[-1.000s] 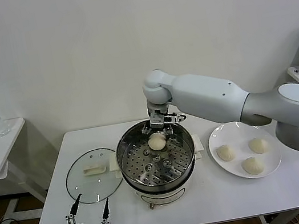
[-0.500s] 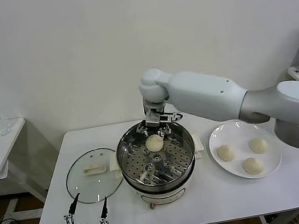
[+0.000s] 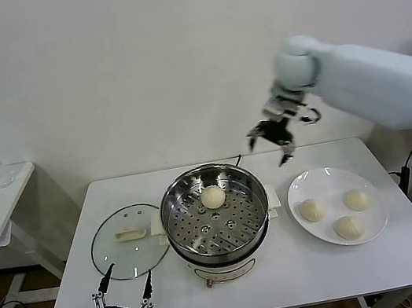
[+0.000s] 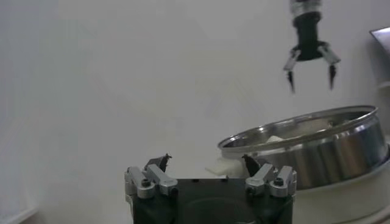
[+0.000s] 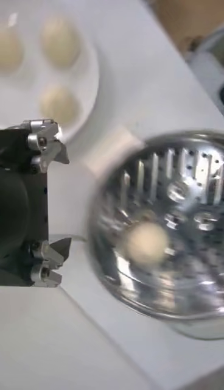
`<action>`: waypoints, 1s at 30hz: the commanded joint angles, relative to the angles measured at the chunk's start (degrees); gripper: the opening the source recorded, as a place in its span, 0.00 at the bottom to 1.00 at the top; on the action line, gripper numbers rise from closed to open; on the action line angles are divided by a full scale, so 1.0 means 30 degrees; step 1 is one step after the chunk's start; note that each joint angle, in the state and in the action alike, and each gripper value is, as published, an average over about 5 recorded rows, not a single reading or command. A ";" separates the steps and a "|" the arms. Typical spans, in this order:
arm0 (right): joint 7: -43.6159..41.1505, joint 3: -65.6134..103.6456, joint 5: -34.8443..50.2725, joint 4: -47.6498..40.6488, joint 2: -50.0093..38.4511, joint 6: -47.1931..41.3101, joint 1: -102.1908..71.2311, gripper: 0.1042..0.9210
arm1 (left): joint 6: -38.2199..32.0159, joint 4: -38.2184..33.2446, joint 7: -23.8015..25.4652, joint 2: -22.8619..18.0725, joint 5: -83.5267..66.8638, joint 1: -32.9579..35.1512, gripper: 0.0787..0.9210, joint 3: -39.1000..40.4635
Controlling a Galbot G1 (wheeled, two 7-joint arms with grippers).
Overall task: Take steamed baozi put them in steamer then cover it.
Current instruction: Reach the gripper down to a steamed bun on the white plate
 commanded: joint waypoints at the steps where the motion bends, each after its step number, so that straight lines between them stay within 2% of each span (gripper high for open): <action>1: 0.2132 -0.2266 0.2675 -0.0684 -0.2980 -0.2986 -0.1906 0.88 | 0.0024 -0.0012 -0.0009 -0.0023 0.0069 -0.0081 0.88 0.0059; 15: 0.3391 -0.0472 0.0820 -0.3339 -0.0283 -0.3406 -0.5196 0.88 | -0.0051 0.0020 -0.0059 -0.0169 0.0059 -0.0134 0.88 -0.0416; 30: 0.4157 0.0801 -0.0194 -0.4131 0.0318 -0.3275 -0.6945 0.88 | -0.0269 0.0204 -0.0064 -0.0155 0.0176 0.0137 0.88 -0.0254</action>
